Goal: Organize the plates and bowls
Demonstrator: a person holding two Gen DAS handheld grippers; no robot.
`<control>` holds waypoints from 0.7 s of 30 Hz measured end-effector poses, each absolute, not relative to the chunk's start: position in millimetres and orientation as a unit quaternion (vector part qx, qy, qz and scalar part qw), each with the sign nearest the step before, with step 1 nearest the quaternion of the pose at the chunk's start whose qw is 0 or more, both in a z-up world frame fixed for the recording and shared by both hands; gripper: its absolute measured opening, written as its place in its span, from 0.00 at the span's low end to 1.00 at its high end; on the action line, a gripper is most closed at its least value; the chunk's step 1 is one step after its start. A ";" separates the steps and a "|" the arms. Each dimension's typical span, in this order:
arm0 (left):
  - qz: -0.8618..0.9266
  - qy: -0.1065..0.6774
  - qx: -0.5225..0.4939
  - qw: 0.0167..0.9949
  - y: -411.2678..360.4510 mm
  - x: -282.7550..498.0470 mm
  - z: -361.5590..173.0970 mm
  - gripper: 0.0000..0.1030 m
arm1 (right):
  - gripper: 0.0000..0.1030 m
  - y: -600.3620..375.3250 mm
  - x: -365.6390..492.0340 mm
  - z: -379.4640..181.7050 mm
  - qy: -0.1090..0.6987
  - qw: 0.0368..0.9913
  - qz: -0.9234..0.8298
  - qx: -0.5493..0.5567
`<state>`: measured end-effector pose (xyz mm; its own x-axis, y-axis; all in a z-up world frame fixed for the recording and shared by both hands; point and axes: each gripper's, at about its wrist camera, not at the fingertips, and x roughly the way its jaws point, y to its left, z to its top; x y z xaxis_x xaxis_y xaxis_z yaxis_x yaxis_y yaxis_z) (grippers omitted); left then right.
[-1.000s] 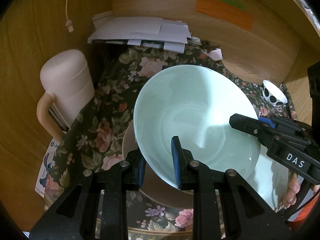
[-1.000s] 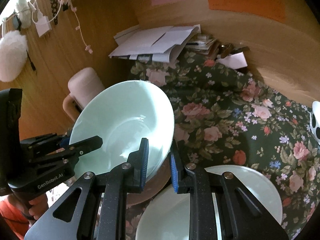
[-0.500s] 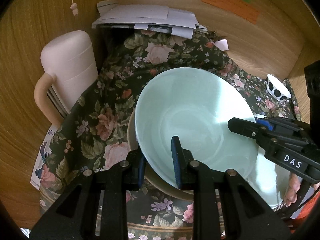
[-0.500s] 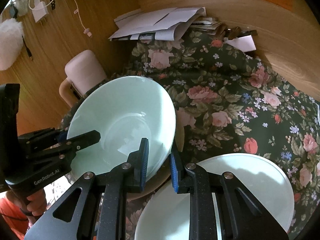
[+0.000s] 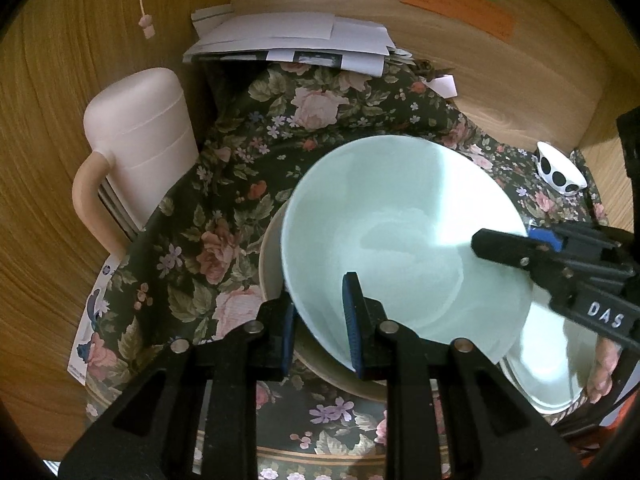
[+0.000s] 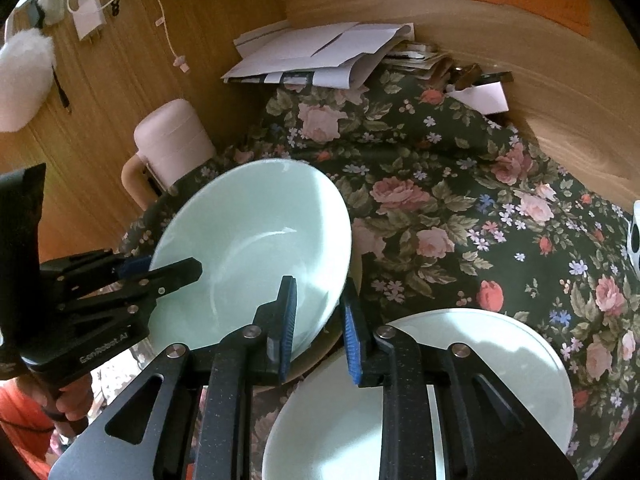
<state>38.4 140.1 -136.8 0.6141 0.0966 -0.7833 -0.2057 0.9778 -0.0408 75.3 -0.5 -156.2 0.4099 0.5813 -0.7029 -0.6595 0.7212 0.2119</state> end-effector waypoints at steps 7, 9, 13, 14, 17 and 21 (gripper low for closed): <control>0.094 0.427 -0.051 0.898 139.3 43.1 -135.7 0.23 | 0.21 -7.1 73.9 -154.6 0.391 0.843 0.367 -0.051; 0.095 0.429 -0.048 0.897 139.1 44.8 -134.4 0.23 | 0.21 -9.1 74.2 -154.4 0.388 0.845 0.363 -0.051; 0.094 0.431 -0.043 0.896 137.6 47.0 -131.2 0.29 | 0.24 -16.2 76.0 -151.6 0.383 0.849 0.361 -0.042; 0.089 0.432 -0.041 0.897 137.4 48.0 -130.5 0.32 | 0.27 -17.6 76.3 -151.0 0.382 0.850 0.360 -0.041; 0.092 0.433 -0.040 0.896 136.8 52.5 -126.9 0.40 | 0.43 -26.9 75.9 -145.6 0.369 0.860 0.351 -0.034; 0.109 0.408 -0.018 0.906 131.3 54.4 -115.7 0.58 | 0.55 -42.7 75.5 -134.2 0.344 0.877 0.334 -0.030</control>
